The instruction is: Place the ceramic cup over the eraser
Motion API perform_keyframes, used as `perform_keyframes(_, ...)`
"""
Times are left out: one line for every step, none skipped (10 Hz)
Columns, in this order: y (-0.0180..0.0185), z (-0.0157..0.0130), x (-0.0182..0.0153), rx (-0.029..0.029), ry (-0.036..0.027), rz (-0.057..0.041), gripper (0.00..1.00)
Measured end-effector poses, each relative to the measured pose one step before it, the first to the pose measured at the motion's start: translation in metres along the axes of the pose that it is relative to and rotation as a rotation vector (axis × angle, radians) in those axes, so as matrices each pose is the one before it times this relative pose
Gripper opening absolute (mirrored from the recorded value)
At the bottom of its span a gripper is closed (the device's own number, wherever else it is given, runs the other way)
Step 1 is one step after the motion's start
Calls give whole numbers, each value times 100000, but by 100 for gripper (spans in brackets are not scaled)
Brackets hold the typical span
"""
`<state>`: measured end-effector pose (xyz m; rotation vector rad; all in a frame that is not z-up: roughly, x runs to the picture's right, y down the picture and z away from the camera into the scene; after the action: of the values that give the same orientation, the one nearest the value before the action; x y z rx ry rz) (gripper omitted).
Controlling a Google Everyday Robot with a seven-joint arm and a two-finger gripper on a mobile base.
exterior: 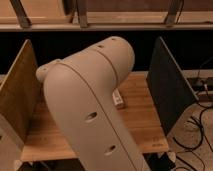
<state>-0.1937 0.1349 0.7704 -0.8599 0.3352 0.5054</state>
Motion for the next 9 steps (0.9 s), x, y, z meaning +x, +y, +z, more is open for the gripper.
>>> perform_keyframes(-681, 436, 302, 287, 1491, 1742, 0)
perform_keyframes(-792, 388, 261, 872, 1623, 1674, 0)
perform_keyframes(-762, 182, -227, 1254, -184, 1550, 0)
perform_keyframes(-855, -7, -493, 1781, -1342, 1749, 0)
perform_keyframes(-844, -125, -690, 2358, -2182, 1701, 0)
perform_keyframes(-426, -417, -1001, 2478, -2933, 686, 0)
perform_keyframes(-138, -571, -1044, 2103, -3010, -56, 0)
perform_keyframes(-70, -581, -818, 1991, -2604, -363, 0)
perform_keyframes(-50, -334, -253, 1395, -819, -173, 0)
